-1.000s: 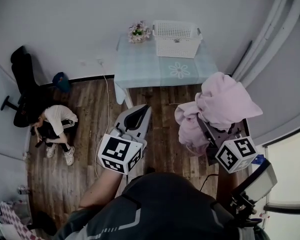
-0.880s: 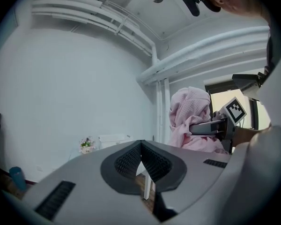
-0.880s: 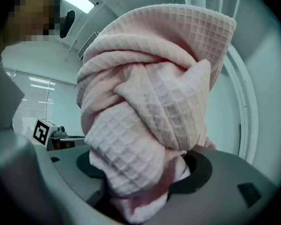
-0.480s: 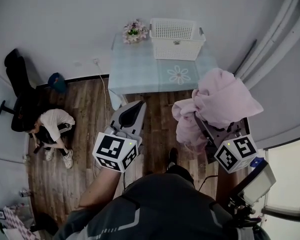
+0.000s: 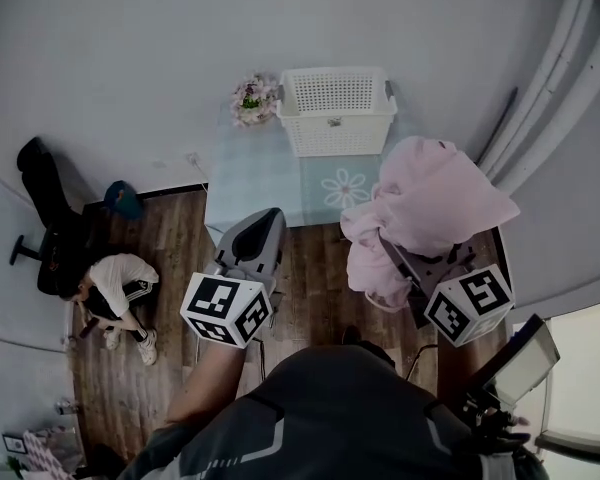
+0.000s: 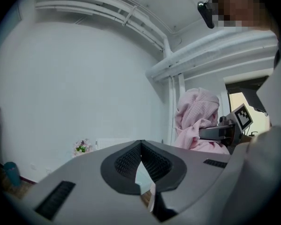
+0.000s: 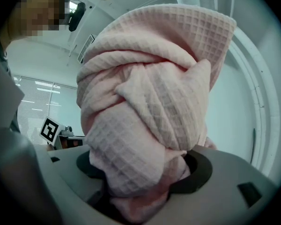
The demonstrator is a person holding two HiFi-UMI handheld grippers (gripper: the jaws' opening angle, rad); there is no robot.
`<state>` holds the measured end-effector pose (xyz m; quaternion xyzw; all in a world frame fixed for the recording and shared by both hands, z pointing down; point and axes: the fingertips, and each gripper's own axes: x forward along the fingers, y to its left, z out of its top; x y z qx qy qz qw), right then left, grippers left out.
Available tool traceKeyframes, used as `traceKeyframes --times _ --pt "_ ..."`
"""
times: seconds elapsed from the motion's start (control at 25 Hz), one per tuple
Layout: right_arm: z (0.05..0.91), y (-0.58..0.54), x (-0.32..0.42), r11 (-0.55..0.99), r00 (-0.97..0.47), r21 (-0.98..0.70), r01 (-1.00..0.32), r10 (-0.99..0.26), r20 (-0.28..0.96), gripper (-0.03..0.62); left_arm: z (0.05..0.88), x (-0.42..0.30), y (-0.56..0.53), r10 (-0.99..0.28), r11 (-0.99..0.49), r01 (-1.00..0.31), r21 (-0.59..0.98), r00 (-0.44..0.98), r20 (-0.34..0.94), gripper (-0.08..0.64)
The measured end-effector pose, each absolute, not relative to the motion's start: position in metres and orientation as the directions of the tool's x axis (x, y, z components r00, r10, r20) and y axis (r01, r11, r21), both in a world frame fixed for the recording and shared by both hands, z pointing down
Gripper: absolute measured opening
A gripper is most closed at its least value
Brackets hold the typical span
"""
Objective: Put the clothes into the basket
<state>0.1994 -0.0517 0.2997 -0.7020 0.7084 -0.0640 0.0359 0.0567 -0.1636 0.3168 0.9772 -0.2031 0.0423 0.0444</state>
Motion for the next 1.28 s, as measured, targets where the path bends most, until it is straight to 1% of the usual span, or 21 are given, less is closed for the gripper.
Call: traceKeyframes --times 0.36,0.52,0.64,0.96,1.28 --pt "0.3 -0.077 0.259 0.037 -0.042 -0.136 -0.99 -0.999 0.034 0.357 0.314 0.105 -0.206 -0.462 -0.88 -0.471 0.059 0.878 0.122 0.003" --pt "0.304 -0.1 0.275 0.046 -0.051 -0.145 -0.988 -0.998 0.032 0.357 0.318 0.114 -0.223 -0.458 -0.882 -0.469 0.054 0.878 0.143 0.003" --pt "0.3 -0.125 0.282 0.038 -0.042 -0.143 -0.989 -0.999 0.022 0.357 0.315 0.113 -0.251 -0.468 -0.876 -0.479 0.061 0.874 0.13 0.003" --pt "0.281 -0.201 0.282 -0.005 0.004 -0.145 -0.989 -1.0 0.002 0.357 0.301 0.109 -0.327 -0.438 -0.895 -0.442 0.062 0.896 0.07 0.003" --pt "0.266 -0.262 0.285 -0.067 0.065 -0.119 -0.991 -0.998 0.015 0.357 0.299 0.096 -0.389 -0.398 -0.914 -0.4 0.065 0.917 0.039 0.003"
